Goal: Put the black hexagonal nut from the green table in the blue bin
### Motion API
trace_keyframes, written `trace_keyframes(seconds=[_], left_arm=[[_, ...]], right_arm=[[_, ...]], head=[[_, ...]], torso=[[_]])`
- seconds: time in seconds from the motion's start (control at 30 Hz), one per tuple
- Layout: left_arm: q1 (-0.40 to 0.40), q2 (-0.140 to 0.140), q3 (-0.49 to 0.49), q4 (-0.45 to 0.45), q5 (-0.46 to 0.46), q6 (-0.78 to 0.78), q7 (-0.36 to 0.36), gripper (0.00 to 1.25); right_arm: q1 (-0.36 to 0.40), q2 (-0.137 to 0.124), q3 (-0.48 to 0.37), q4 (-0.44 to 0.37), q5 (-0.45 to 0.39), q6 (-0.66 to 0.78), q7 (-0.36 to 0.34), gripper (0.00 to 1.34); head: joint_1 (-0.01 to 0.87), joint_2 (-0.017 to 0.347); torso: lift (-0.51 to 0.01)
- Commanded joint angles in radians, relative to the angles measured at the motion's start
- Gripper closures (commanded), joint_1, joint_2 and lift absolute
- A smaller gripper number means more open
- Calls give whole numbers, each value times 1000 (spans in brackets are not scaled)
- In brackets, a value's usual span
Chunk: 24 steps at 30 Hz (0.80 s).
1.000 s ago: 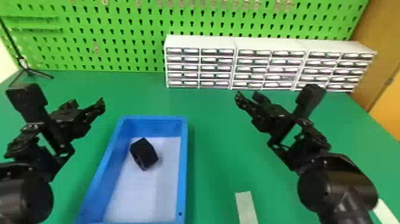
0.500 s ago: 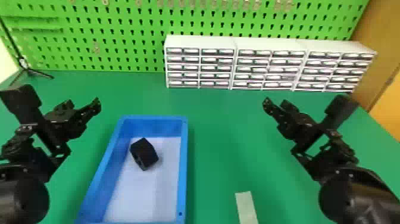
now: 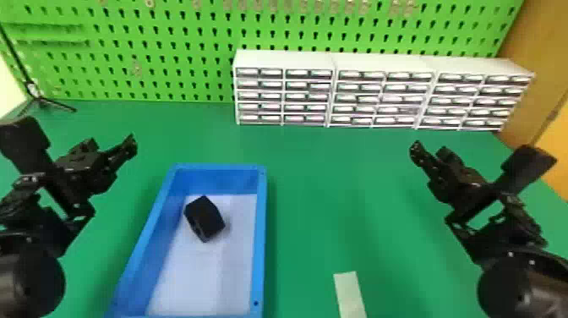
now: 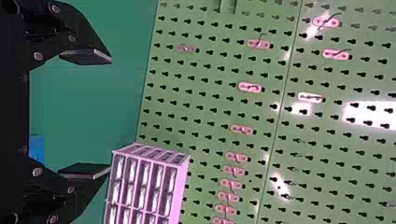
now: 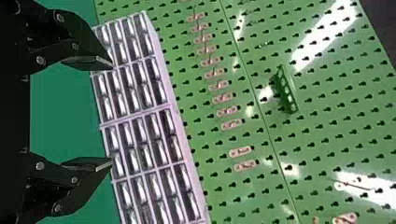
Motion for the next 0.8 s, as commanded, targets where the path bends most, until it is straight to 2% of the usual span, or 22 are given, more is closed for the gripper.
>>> trace_keyframes(seconds=[0.0, 0.47, 0.77], left_arm=[[-2, 0, 6, 0, 1, -5, -1, 430], [-5, 0, 14, -2, 6, -16, 1, 430], [-4, 0, 14, -2, 6, -19, 3, 430]], right_arm=[[0, 9, -20, 0, 6, -10, 0, 529], [-4, 16, -31, 0, 8, -17, 0, 530], [-15, 12, -31, 0, 9, -17, 0, 530]], head=[[692, 8], [692, 8], [692, 8]], torso=[[-97], [-97], [-97]])
